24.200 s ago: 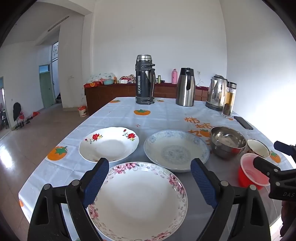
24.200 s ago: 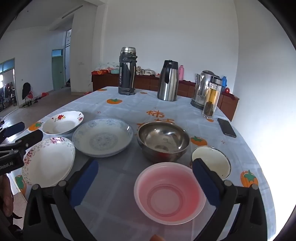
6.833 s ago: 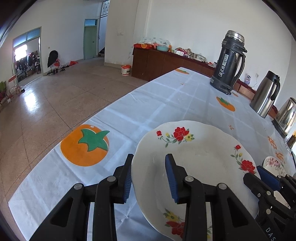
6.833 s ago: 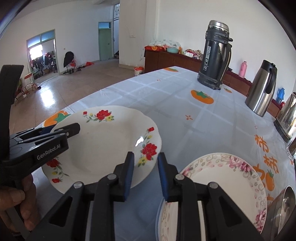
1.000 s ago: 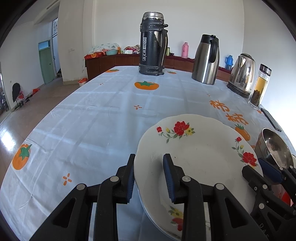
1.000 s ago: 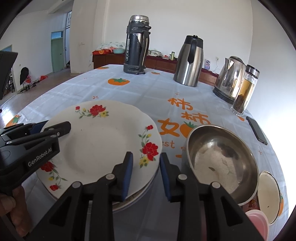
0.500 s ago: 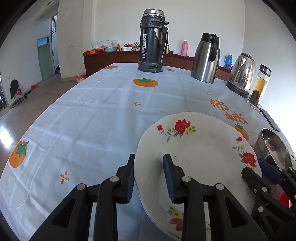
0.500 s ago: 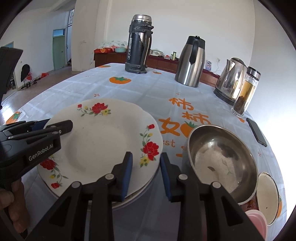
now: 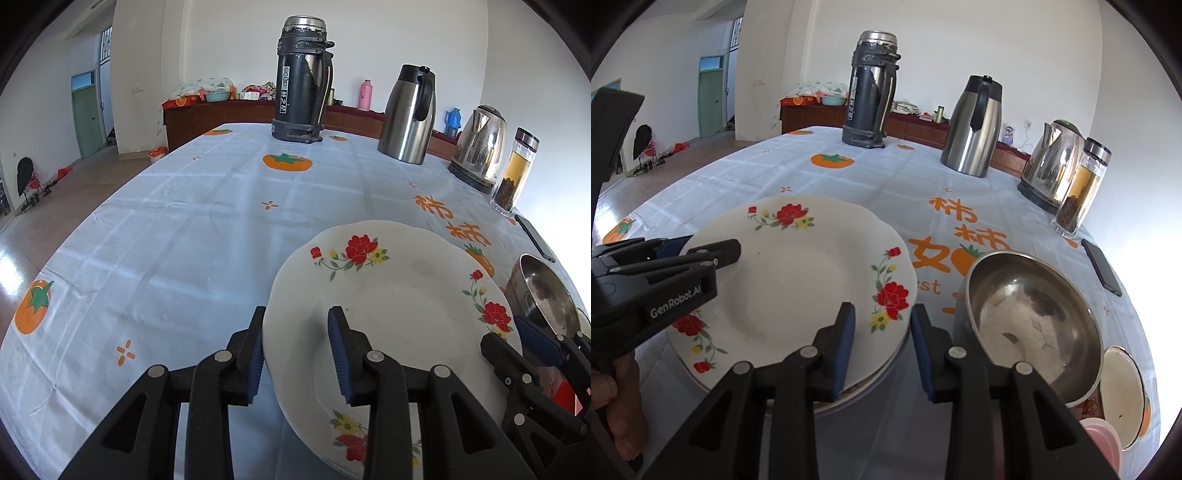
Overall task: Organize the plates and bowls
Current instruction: 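Open both tools and release the red-flower plate rim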
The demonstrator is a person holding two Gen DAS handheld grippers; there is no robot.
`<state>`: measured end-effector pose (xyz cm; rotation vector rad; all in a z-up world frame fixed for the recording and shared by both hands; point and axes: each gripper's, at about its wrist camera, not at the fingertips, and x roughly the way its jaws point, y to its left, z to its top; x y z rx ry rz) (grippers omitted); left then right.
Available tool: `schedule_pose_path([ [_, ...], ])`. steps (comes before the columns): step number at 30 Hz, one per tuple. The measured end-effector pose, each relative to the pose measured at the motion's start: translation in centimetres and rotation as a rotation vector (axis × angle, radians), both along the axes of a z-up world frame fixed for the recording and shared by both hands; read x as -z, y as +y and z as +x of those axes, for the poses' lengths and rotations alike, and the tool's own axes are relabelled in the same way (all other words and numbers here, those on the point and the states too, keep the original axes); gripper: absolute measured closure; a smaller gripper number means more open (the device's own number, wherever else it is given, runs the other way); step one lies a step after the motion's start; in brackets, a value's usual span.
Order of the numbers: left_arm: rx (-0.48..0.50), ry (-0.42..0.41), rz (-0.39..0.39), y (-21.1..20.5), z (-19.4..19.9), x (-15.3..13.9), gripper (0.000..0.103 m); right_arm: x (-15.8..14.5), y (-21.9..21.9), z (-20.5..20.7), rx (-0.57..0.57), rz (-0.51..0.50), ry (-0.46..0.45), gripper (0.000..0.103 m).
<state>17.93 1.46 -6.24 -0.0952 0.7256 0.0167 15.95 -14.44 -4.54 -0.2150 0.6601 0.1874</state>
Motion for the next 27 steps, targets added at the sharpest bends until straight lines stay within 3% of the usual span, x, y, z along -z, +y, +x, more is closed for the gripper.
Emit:
schedule_pose_path([
  [13,0.001,-0.006,0.003,-0.2,-0.1,-0.1,0.064,-0.2,0.1,-0.2,-0.011,-0.007,-0.014,0.069],
  [23,0.026,-0.014,0.015,-0.7,-0.1,-0.2,0.054,-0.5,1.5,-1.5,-0.062,-0.054,-0.079,0.064],
  [27,0.018,-0.017,0.014,-0.6,-0.1,-0.2,0.043,-0.6,1.1,-1.3,-0.054,-0.028,-0.072,0.056],
])
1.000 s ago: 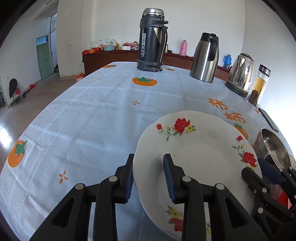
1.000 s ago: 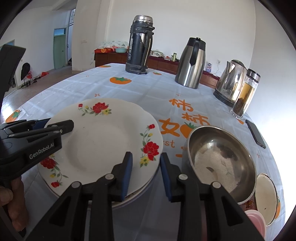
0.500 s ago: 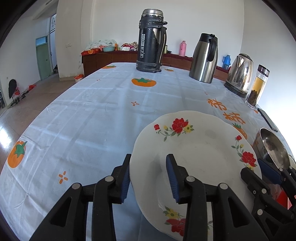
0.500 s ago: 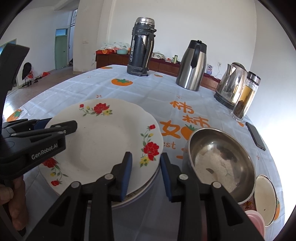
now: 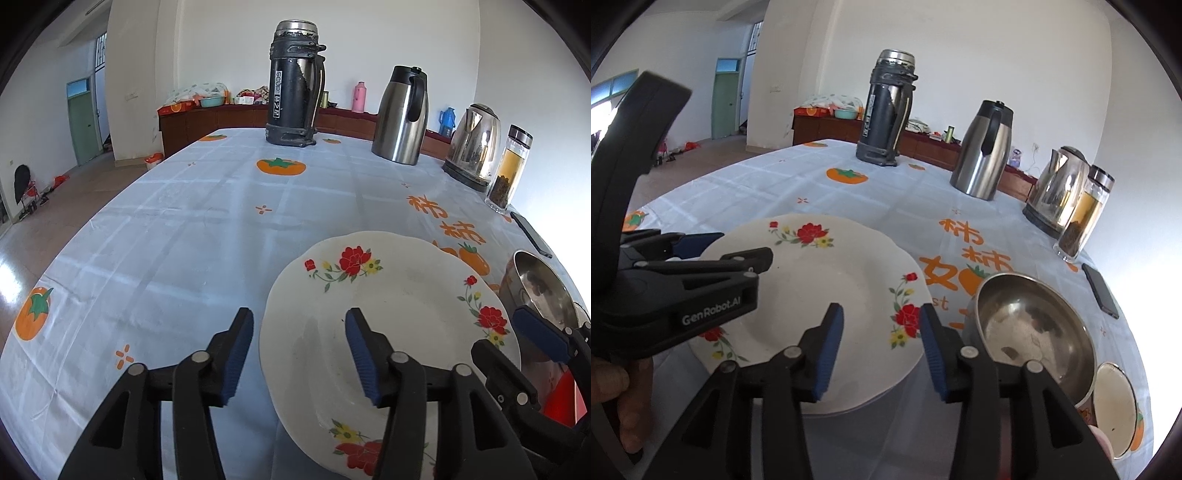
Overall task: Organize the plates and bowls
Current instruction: 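Open both tools and release the red-flower plate rim, then move both tools to the pink plastic bowl rim and grasp it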
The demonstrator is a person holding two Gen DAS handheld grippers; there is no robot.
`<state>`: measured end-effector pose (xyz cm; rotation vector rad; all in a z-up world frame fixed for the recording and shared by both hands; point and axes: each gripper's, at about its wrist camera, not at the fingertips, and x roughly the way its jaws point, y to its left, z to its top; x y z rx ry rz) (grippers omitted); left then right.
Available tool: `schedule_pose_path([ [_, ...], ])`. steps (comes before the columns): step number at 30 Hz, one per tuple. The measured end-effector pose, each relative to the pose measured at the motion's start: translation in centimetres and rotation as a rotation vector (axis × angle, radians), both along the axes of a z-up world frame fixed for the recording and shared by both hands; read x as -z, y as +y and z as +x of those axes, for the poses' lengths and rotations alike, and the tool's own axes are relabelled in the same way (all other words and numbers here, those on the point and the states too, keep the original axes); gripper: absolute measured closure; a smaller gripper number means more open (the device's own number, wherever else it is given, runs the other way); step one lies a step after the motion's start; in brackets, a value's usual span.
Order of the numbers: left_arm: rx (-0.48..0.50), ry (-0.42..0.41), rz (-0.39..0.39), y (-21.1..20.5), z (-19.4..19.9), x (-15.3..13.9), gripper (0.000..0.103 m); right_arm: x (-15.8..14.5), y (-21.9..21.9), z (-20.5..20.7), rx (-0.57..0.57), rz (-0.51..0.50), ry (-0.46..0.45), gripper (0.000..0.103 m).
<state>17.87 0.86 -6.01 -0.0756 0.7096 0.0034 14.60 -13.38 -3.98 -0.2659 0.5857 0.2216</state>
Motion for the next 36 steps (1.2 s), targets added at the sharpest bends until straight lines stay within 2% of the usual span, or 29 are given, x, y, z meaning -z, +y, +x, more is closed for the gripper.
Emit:
schedule_pose_path([
  [1,-0.002,0.000,0.001,0.0,0.0,0.0,0.036,0.0,0.0,0.0,-0.001,0.001,-0.001,0.054],
  [2,-0.005,-0.002,0.001,0.1,0.0,0.0,0.035,0.0,0.0,-0.1,-0.002,0.001,-0.004,0.052],
  [14,-0.035,-0.067,-0.033,1.1,-1.2,-0.6,0.035,-0.5,-0.6,-0.5,0.021,0.032,-0.040,0.052],
  [17,-0.043,-0.091,-0.036,1.3,-1.6,-0.9,0.035,-0.9,-1.1,-1.2,0.030,0.057,-0.077,0.056],
  [19,-0.052,-0.109,-0.028,1.3,-1.9,-1.1,0.035,-1.1,-1.7,-1.7,0.027,0.086,-0.063,0.063],
  [22,-0.047,-0.114,-0.018,0.7,-2.7,-1.4,0.035,-1.8,-3.2,-3.4,0.030,0.123,-0.059,0.066],
  [29,0.125,-0.120,-0.010,-4.3,-5.5,-3.1,0.035,-3.8,-8.7,-7.9,0.113,0.168,-0.099,0.067],
  [36,0.352,-0.100,-0.012,-10.8,-8.1,-3.6,0.035,-3.2,-14.9,-10.6,0.273,0.156,-0.065,0.072],
])
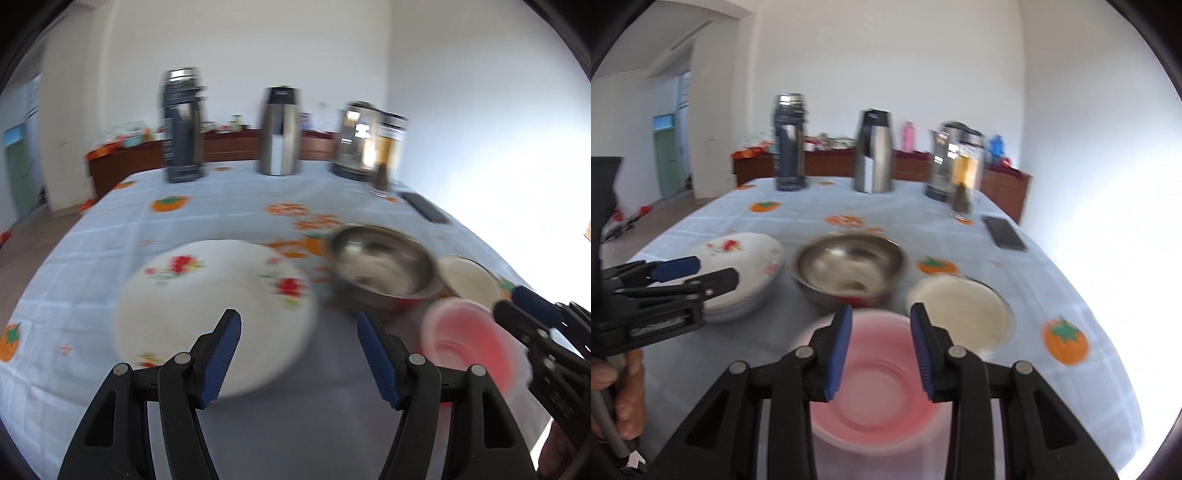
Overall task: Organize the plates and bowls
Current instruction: 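Move both tools to the pink plastic bowl rim and grasp it, then lift the pink plastic bowl with both tools and carry it over the steel bowl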
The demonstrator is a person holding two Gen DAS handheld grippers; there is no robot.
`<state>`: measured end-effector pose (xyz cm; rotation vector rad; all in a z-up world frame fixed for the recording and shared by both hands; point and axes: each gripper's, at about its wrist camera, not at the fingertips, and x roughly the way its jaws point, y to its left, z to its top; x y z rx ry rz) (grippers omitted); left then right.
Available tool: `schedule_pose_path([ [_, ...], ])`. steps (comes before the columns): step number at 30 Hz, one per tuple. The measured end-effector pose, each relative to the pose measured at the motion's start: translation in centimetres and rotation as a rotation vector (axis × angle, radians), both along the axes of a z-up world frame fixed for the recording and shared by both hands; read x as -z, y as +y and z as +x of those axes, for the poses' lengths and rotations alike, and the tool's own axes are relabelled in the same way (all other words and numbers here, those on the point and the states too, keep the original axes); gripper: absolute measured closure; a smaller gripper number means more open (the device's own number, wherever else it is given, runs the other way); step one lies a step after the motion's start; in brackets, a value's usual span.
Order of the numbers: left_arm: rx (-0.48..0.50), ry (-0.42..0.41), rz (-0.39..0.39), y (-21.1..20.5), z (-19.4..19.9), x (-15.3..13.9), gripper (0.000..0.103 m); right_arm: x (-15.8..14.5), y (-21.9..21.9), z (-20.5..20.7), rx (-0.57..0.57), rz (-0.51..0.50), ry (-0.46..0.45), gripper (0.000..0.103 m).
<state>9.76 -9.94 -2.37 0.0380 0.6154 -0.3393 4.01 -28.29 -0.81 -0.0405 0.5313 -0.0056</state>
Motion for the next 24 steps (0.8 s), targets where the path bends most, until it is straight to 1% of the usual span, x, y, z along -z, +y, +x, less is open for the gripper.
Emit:
schedule_pose_path([
  [3,0.079,0.000,0.006,-2.2,-1.0,-0.1,0.035,0.6,-2.3,-1.0,0.051,0.010,0.022,0.073],
  [6,0.133,0.003,0.010,-3.8,-1.7,0.0,0.035,1.1,-3.5,-1.4,0.072,0.017,0.040,0.074],
  [11,0.161,0.023,0.032,-5.3,-2.0,0.8,0.035,1.9,-4.3,-1.5,0.072,0.052,0.064,0.077],
  [12,0.164,0.027,0.036,-5.4,-2.0,0.9,0.038,2.1,-4.4,-1.5,0.072,0.057,0.065,0.077],
  [13,0.169,0.033,0.038,-5.5,-2.0,1.1,0.046,2.2,-4.4,-1.6,0.070,0.063,0.067,0.078],
  [14,0.176,0.044,0.040,-5.7,-2.0,1.2,0.050,2.4,-4.5,-1.6,0.065,0.071,0.068,0.079],
  [16,0.195,0.070,0.042,-6.2,-1.9,1.7,0.061,2.6,-4.5,-1.5,0.058,0.079,0.075,0.081],
  [20,0.228,0.106,0.041,-6.9,-2.0,2.4,0.070,3.1,-4.6,-1.4,0.043,0.094,0.085,0.087],
  [21,0.235,0.112,0.043,-7.1,-2.0,2.5,0.077,3.2,-4.6,-1.4,0.041,0.096,0.086,0.089],
  [22,0.239,0.119,0.045,-7.3,-2.0,2.6,0.079,3.2,-4.6,-1.4,0.037,0.099,0.085,0.089],
  [24,0.237,0.111,0.049,-7.4,-2.1,2.7,0.079,3.4,-4.5,-1.3,0.037,0.089,0.082,0.089],
])
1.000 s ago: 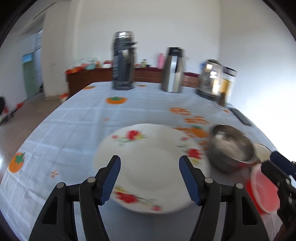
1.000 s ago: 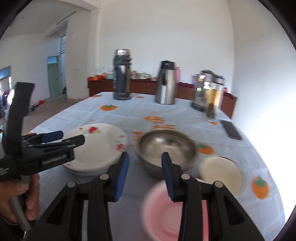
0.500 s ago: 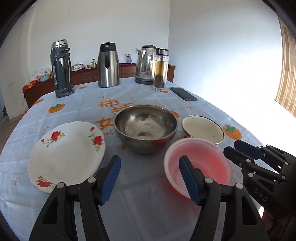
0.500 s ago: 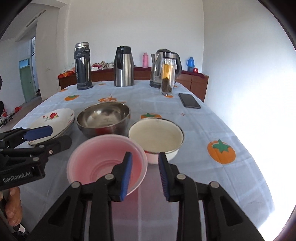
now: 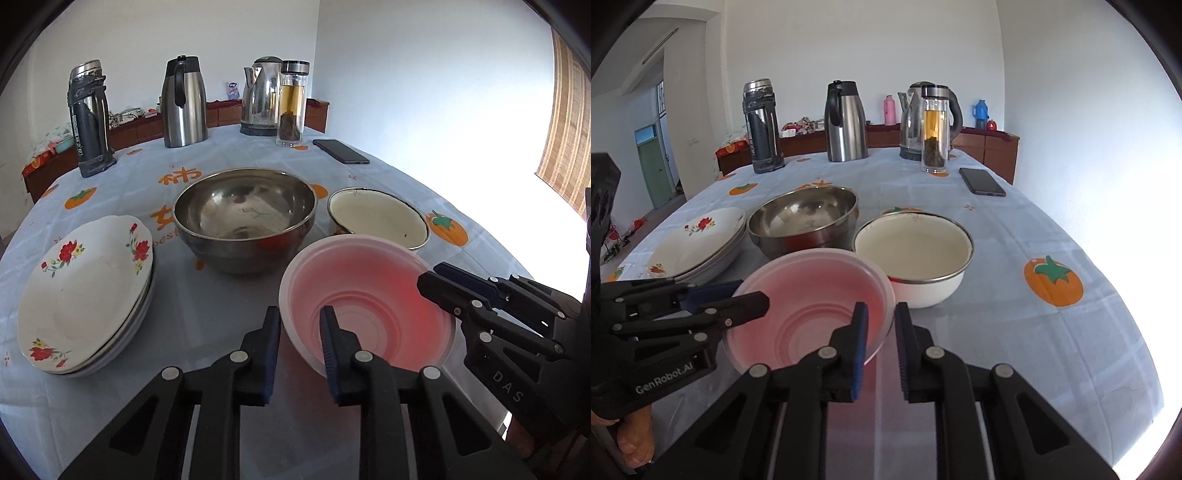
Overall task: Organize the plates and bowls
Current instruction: 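Lift the pink plastic bowl with both tools and carry it over the steel bowl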
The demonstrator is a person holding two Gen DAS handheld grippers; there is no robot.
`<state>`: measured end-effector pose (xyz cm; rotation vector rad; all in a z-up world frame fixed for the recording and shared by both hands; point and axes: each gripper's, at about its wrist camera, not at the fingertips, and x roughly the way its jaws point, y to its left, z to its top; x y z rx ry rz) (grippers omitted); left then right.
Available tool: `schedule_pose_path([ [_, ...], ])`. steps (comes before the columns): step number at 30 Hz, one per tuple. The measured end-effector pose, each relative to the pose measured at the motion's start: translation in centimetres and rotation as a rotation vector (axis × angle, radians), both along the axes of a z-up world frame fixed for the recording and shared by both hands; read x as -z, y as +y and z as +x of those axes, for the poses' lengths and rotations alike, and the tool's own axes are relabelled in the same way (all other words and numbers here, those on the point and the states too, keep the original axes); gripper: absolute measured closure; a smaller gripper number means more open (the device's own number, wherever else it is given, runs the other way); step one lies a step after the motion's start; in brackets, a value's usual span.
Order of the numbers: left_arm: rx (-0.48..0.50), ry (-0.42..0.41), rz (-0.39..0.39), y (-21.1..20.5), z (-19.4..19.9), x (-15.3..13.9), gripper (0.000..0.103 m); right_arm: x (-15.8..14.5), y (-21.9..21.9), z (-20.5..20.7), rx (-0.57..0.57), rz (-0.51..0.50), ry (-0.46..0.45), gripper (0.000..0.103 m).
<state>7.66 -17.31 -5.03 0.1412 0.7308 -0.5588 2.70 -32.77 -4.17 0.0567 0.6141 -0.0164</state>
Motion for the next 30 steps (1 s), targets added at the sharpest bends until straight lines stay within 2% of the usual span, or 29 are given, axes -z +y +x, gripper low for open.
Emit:
schedule_pose_path([
  [14,-0.023,-0.034,-0.018,0.8,-0.3,-1.0,0.083,-1.1,0.3,-0.3,-0.007,0.021,-0.045,0.089],
  [30,-0.086,-0.106,-0.050,2.9,1.5,-5.1,0.083,-5.0,2.1,1.6,-0.076,0.025,-0.132,0.088],
])
